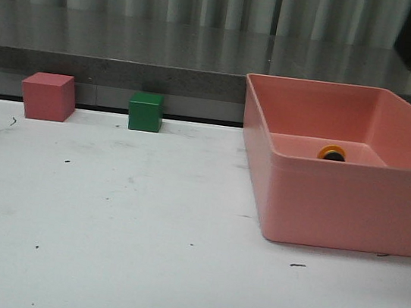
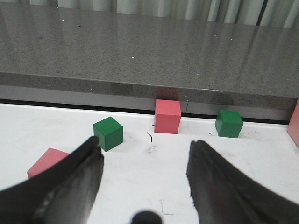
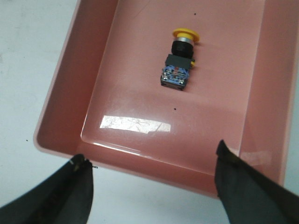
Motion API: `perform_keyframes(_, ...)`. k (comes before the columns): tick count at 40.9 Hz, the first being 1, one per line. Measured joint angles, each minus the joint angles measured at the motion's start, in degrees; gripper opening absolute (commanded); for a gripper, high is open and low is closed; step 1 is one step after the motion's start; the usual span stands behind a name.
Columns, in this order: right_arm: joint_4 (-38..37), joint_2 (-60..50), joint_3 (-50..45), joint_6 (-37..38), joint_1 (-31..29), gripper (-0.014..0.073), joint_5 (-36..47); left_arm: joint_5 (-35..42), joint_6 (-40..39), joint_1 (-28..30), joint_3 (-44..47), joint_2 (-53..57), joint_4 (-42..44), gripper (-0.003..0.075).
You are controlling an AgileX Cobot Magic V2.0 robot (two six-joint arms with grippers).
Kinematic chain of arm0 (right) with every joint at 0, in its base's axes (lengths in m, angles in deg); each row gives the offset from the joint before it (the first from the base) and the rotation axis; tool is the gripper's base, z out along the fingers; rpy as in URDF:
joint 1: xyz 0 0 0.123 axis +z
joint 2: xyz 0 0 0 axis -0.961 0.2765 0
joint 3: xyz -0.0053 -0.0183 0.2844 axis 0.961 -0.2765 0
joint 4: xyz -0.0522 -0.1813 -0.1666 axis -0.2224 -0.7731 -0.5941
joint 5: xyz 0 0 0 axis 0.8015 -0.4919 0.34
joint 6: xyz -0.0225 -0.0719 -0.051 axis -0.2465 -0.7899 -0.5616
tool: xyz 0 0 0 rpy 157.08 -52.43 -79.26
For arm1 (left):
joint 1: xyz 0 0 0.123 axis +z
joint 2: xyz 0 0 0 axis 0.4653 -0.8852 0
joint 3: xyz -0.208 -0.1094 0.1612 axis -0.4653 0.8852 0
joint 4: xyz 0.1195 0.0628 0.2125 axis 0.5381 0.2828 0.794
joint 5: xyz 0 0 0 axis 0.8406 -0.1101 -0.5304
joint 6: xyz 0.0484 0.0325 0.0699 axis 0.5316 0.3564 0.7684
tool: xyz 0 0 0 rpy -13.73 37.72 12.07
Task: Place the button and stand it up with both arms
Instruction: 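Lower the open right gripper into the pink bin around the button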
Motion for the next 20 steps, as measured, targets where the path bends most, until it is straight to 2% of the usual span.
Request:
perform_keyframes(15,-0.1,22.2,15.5,0.1,0.1,0.0561,-5.8,0.0,0.0,0.0,0.0,0.0,0.0,0.0385)
perform_keyframes(20,-2.3,28.7,20.7,3.1,0.1,0.0561,-8.4,0.0,0.0,0.0,0.0,0.0,0.0,0.0385)
